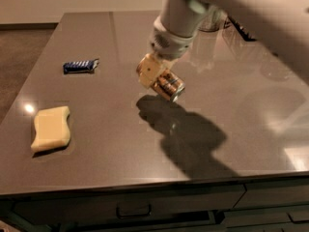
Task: Place orange can upright
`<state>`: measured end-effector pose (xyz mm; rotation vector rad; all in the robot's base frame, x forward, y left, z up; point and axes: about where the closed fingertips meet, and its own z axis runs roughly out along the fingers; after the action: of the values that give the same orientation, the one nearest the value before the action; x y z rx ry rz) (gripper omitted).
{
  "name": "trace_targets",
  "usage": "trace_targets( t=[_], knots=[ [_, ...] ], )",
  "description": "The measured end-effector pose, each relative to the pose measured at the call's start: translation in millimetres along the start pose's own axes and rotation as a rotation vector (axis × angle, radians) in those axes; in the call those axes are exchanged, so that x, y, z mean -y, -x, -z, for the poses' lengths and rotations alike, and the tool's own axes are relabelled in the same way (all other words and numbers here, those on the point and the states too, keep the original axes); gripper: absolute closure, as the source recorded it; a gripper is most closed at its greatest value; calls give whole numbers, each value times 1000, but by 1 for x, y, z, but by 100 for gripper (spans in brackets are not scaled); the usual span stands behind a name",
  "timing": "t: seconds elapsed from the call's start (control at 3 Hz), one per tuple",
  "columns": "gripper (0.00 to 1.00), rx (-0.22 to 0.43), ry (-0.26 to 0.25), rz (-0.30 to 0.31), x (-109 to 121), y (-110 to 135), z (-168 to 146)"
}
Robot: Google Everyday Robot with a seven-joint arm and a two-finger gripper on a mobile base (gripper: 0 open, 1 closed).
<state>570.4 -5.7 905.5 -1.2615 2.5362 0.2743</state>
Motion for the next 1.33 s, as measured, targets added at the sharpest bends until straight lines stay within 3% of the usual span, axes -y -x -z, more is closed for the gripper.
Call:
trace_targets(
  t=[0.67,1.0,1.33],
  knots=[
    [100,452,101,74,-2,12,33],
    [100,650,113,86,5,18,41],
    [100,803,127,89,10,17,41]
  ],
)
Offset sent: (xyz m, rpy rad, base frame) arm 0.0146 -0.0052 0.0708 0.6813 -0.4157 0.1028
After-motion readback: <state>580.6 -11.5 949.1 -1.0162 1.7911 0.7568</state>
